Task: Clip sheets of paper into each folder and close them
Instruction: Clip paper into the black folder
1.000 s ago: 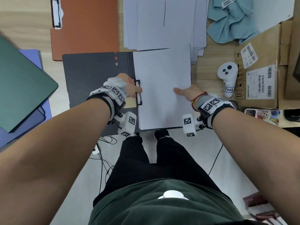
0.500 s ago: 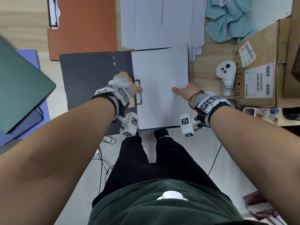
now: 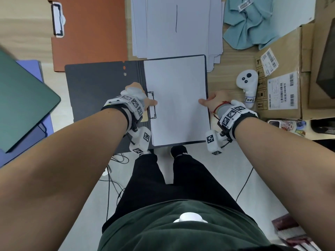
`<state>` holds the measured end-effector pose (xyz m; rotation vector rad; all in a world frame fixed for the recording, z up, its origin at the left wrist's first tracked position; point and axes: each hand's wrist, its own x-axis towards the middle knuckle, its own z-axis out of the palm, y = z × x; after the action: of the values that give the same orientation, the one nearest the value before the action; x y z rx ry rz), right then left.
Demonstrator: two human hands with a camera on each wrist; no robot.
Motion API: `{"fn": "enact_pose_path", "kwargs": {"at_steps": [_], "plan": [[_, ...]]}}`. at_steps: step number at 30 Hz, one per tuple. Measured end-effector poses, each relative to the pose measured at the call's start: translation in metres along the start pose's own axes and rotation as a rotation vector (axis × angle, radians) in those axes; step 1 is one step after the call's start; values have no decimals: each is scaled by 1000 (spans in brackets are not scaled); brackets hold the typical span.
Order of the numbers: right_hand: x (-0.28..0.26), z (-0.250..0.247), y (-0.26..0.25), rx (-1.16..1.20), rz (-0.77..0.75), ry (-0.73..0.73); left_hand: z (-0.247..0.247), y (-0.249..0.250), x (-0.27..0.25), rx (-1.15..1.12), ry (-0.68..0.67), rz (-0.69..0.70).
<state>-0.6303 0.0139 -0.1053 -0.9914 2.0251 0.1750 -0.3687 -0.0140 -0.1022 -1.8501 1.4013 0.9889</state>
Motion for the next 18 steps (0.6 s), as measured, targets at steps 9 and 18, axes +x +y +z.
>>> {"fn": "enact_pose_path", "kwargs": {"at_steps": [9, 18], "plan": [[-30, 3, -66, -78, -233, 8, -18, -72, -9, -228, 239, -94], [-73, 65, -142, -433, -462, -176, -8, -139, -11, -494, 363, -333]]}}
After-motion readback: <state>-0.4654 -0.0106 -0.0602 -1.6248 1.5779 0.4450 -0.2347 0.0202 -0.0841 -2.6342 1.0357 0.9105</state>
